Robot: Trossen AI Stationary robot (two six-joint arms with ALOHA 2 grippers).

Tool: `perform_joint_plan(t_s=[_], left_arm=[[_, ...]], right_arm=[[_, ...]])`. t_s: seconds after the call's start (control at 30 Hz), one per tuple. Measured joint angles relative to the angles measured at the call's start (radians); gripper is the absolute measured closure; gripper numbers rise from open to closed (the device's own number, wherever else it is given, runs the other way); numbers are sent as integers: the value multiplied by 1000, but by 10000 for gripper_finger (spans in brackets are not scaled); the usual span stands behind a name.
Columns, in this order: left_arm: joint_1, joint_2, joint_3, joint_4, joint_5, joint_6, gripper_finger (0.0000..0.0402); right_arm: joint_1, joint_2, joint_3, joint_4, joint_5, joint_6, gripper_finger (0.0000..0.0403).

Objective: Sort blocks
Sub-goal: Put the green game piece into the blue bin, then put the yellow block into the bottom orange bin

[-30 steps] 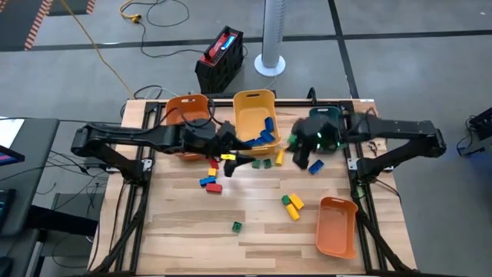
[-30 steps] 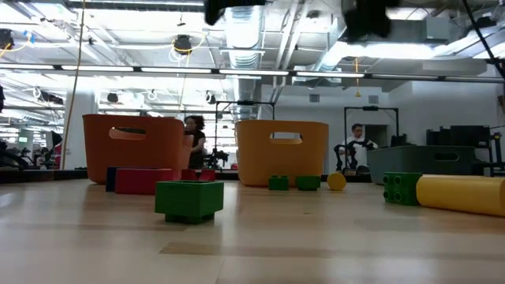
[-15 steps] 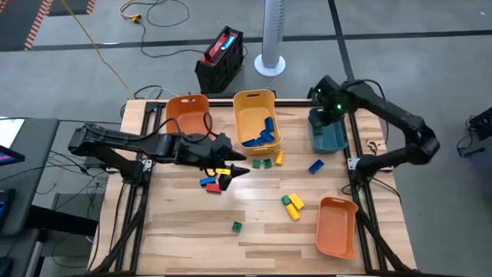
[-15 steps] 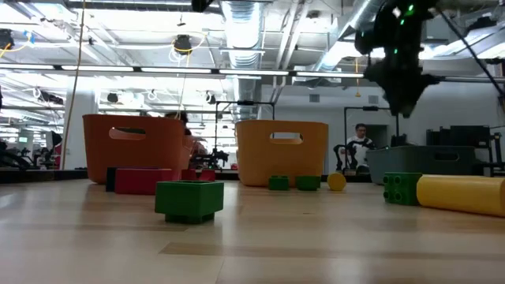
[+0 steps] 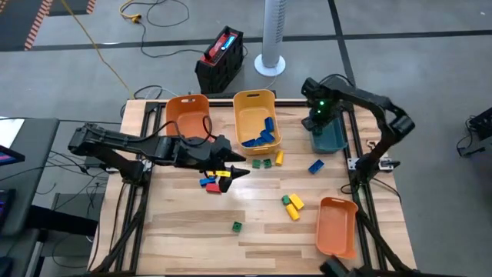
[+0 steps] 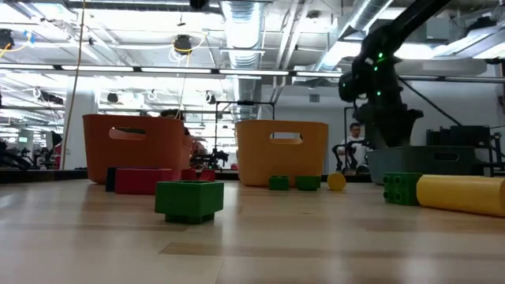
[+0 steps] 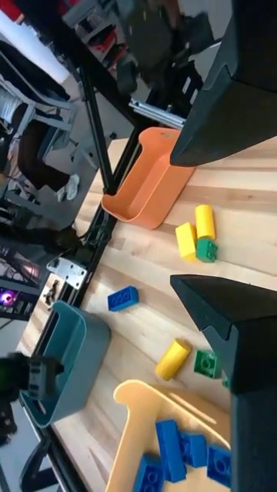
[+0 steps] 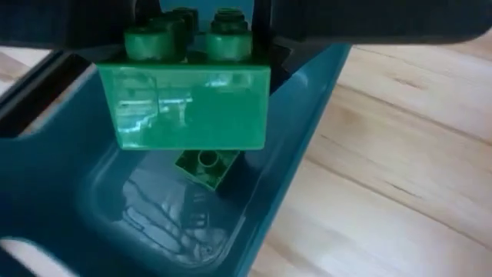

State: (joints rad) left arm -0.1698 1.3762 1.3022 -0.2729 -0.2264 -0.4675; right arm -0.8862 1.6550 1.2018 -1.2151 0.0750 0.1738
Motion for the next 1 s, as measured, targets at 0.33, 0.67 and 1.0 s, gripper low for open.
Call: perform_joint_plan(t_s=[0.33, 0.67, 1.0], left_arm=[[-30, 0, 0, -7, 1, -1, 166], [-31, 0, 0, -7, 1, 2, 166], [-31, 0, 0, -46, 1, 9, 166]], right_arm=[[-11, 68, 0, -1, -26, -55, 242], [-27, 67, 0, -24, -43, -74, 207], [46, -130, 0, -80, -45, -102, 198]])
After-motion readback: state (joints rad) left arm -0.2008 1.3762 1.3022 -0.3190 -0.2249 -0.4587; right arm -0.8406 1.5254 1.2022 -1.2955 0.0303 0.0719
